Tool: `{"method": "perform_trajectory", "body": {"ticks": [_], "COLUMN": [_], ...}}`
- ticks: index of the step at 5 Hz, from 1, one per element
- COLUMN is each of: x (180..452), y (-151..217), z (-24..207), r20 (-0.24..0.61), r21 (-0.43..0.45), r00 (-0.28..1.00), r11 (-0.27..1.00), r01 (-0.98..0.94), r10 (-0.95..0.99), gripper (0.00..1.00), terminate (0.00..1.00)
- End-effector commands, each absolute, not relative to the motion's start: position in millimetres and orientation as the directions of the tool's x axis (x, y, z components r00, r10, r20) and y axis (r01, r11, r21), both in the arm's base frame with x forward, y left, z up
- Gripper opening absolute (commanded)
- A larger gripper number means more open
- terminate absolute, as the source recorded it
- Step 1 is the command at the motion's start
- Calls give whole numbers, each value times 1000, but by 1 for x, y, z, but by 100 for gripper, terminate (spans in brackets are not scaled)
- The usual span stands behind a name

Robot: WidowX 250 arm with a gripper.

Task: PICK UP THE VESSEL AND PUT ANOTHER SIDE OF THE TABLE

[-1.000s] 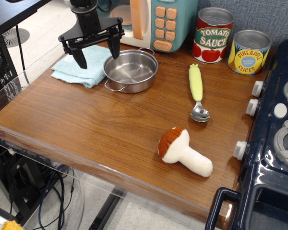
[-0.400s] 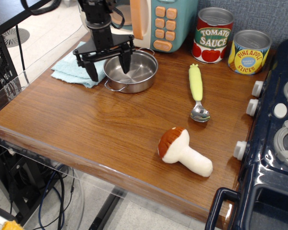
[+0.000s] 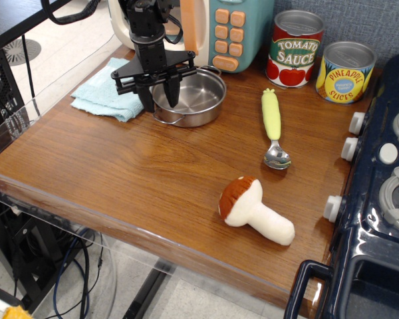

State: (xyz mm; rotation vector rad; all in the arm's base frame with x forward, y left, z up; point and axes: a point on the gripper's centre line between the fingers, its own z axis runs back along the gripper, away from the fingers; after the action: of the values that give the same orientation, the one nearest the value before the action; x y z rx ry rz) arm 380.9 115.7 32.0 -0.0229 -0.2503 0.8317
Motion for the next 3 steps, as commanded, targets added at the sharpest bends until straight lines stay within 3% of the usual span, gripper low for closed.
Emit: {"method": "perform_trajectory", "body": {"ticks": [1,3], "x": [376,367], "y": [116,112], "z": [49,69], "r20": [240,243], "r21": [-139,-181], "r00": [638,630], "r11": [677,673], "r01": [-723,-717], "r10": [731,737], "gripper": [0,0], "terminate": [0,0]}}
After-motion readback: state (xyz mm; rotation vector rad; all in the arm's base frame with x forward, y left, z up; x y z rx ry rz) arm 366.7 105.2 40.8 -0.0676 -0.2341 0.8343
